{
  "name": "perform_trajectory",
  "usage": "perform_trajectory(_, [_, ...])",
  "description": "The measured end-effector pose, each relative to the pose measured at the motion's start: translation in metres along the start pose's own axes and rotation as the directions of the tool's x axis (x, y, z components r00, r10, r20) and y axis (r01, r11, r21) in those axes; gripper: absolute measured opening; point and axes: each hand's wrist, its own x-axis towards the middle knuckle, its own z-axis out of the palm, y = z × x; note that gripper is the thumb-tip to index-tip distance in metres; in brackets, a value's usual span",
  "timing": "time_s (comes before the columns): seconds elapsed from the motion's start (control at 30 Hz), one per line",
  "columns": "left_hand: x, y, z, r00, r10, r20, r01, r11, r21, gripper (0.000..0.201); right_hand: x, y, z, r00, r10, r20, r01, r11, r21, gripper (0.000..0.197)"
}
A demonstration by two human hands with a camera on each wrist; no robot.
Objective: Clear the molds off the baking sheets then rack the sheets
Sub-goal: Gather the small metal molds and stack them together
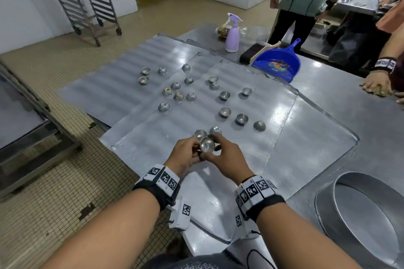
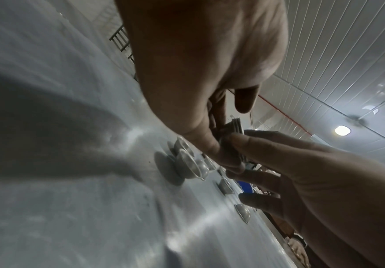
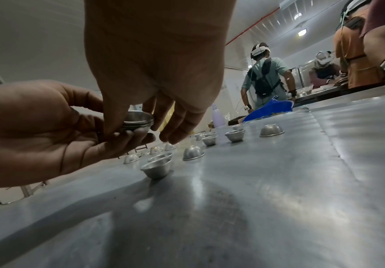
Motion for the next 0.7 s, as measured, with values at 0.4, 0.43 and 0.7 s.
perform_trajectory(0.4, [0.02,-0.001,-0.067,0.968,0.091,-0.234,-0.034,0.971,0.237,0.017,0.02,0.006,0.015,0.983,0.184,0.019,-0.18,0.973,-0.144,0.052])
perform_trajectory(0.43, [0.021,-0.001,-0.069,0.966,0.104,-0.235,-0.039,0.964,0.264,0.02,0.023,0.008,0.017,0.979,0.201,0.029,-0.194,0.967,-0.165,0.054])
perform_trajectory(0.7, [0.024,-0.008,-0.078,0.968,0.156,-0.199,-0.074,0.928,0.365,0.021,0.035,0.0,0.031,0.971,0.218,0.094,-0.186,0.945,-0.27,0.039])
